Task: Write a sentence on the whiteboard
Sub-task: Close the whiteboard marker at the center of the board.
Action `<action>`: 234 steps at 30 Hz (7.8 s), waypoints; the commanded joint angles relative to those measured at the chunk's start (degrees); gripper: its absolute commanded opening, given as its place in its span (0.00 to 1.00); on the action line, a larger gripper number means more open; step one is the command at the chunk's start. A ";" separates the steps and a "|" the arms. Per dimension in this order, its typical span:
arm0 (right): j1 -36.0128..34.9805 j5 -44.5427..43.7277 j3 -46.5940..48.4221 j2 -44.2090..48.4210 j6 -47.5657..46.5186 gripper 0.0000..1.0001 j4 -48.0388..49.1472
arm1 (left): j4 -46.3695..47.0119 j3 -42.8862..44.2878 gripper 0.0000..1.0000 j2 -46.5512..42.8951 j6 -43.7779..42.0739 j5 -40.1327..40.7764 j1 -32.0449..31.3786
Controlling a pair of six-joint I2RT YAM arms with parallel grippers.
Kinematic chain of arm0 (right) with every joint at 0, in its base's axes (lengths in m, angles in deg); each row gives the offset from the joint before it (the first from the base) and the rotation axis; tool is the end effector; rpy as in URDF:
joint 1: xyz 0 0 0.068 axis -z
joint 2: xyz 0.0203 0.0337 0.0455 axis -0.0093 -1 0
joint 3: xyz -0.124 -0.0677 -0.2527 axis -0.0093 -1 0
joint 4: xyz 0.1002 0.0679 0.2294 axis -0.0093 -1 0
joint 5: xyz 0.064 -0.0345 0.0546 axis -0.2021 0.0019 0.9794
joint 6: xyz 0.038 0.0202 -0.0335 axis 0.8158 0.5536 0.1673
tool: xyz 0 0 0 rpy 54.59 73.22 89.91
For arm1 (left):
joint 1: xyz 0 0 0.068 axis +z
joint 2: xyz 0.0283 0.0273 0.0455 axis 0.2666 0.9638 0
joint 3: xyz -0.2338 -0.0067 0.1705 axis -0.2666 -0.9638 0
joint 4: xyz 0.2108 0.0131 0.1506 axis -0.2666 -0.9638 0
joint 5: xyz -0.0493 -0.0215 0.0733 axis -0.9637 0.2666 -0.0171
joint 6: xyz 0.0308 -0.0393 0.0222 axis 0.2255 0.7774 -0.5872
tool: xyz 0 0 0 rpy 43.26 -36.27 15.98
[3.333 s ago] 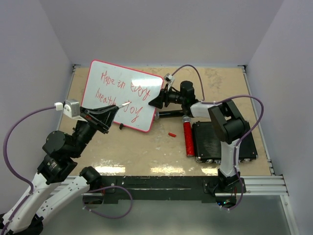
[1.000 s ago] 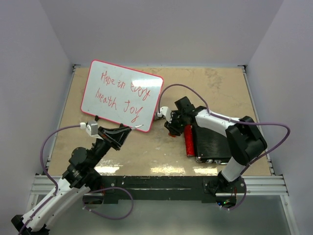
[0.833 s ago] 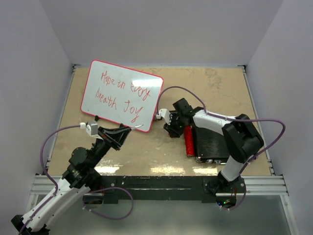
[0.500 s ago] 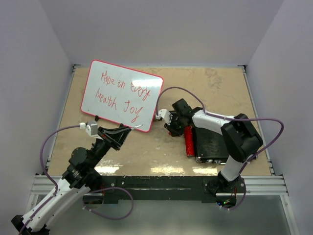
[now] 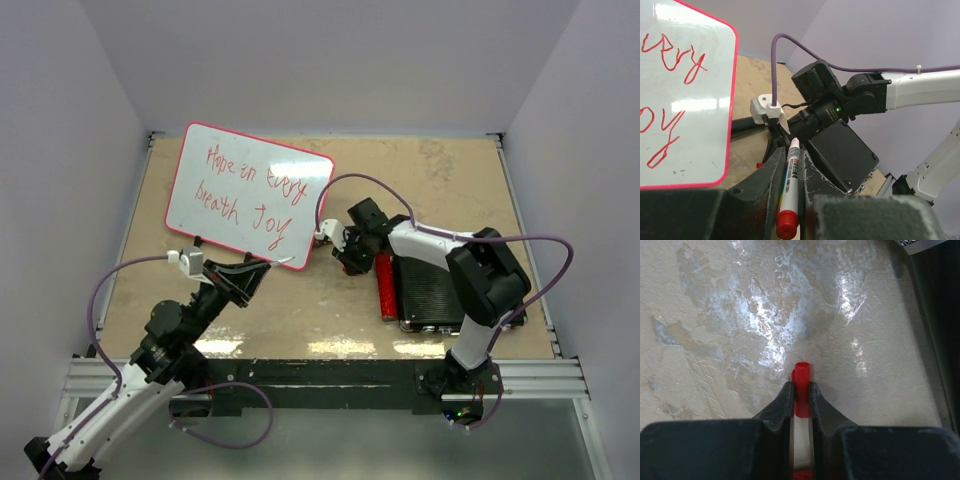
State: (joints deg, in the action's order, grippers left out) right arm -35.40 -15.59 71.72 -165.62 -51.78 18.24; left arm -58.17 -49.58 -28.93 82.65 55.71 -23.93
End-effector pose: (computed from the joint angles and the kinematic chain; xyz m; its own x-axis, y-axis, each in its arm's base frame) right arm 0.2776 0.2076 0.1763 -0.2880 -0.8021 -0.5231 -0.9443 0.3287 0.0158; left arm 0.0702 -0.0563 0.2484 -0.2375 -0.5817 -0.7780 0.5874 0.5519 -0.5920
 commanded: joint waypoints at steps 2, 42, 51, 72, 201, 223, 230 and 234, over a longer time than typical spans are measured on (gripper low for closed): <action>-0.28 -0.98 -0.37 -1.46 0.00 0.04 -3.07 | 4.21 -1.49 0.00 1.00 1.94 -1.32 0.20; -0.19 22.84 -10.39 17.71 -19.52 0.00 6.68 | 70.03 -23.55 0.00 52.32 9.15 -11.87 0.11; -0.02 23.73 -9.78 18.94 -17.05 0.00 6.50 | 71.72 -23.90 0.00 56.20 8.19 -9.85 0.20; 2.53 26.01 -8.37 20.43 -14.15 0.00 6.77 | 60.02 -20.65 0.00 54.78 4.05 -10.28 0.11; -2.83 35.24 -4.68 14.55 -6.59 0.00 9.93 | 87.78 -11.78 0.00 85.27 9.50 -15.56 -2.70; -2.83 36.56 3.14 18.24 -1.41 0.00 6.07 | 85.27 -9.33 0.00 67.19 13.64 -8.79 -2.97; -3.27 40.25 8.41 18.68 -4.65 0.00 0.90 | 75.68 -5.63 0.00 64.02 12.84 -11.42 -2.88; -4.06 41.83 9.03 18.76 -8.78 0.00 -2.63 | 74.44 -3.35 0.00 64.90 13.45 -13.88 -2.97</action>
State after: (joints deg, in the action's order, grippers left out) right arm -36.08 11.86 76.05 -149.73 -58.04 12.58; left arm 10.29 -57.43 34.56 97.03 49.50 -25.46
